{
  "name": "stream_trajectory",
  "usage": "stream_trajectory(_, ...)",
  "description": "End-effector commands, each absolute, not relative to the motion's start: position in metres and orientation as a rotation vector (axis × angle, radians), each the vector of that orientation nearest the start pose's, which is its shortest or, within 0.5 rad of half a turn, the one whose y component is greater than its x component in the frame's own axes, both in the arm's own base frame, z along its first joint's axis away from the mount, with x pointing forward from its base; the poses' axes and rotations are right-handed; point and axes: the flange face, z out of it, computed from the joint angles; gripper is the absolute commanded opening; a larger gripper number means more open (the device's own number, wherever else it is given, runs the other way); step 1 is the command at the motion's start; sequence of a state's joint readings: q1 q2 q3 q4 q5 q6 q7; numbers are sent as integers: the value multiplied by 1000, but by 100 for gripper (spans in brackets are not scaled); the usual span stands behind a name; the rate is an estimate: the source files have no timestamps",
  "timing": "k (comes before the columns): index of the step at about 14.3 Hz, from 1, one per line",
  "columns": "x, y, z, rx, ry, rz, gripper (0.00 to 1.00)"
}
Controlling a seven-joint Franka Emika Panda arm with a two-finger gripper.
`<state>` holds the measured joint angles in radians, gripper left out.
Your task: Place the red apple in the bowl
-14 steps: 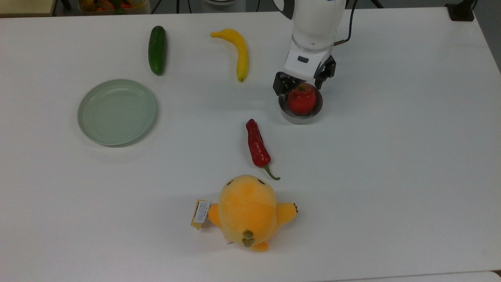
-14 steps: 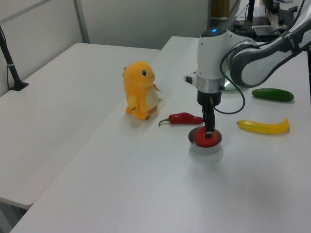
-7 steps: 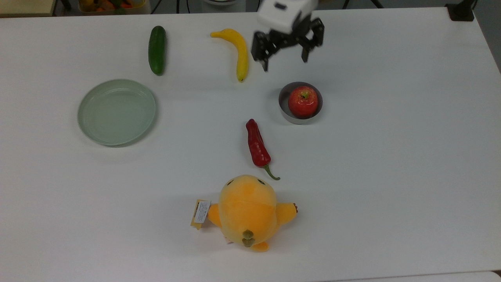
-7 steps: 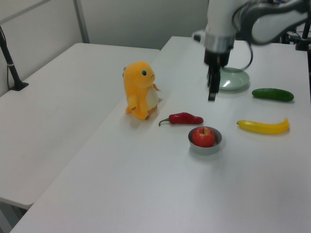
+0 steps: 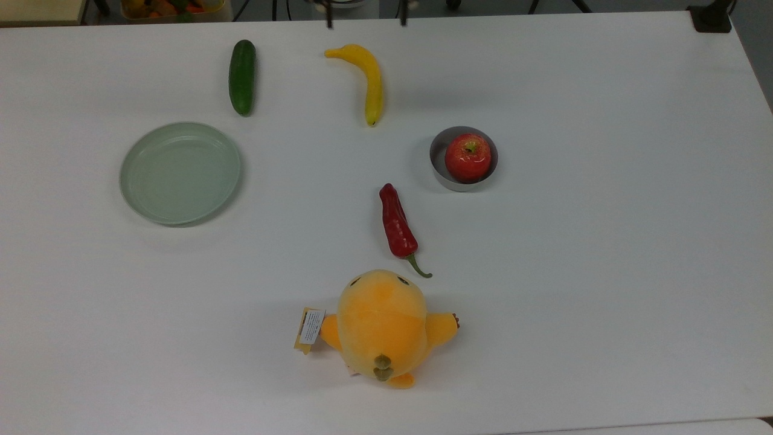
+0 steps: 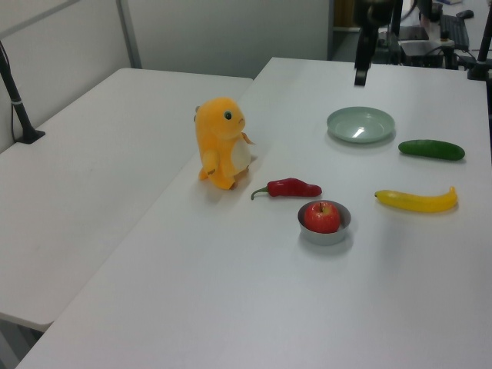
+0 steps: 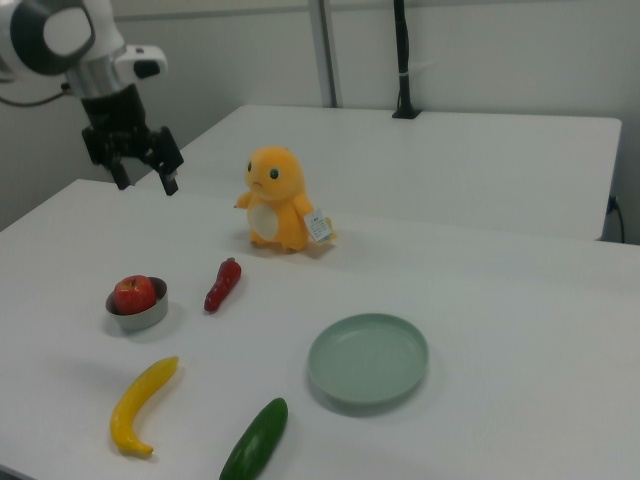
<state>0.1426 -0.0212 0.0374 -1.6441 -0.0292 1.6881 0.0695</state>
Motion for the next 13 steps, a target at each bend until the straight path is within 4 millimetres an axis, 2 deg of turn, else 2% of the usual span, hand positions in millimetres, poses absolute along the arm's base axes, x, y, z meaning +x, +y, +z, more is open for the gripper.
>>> stream_trajectory(1,542,65,641,-3124,7,-86,100)
stream_trajectory(4,539,42,642,-3107,62,-62,100)
stream_trajectory(6,542,43,631,-3102,53,-54,100)
stream_trajectory(11,559,46,627,-3091,-96,-194,100)
stream_trajectory(13,558,46,626,-3087,-143,-188,100)
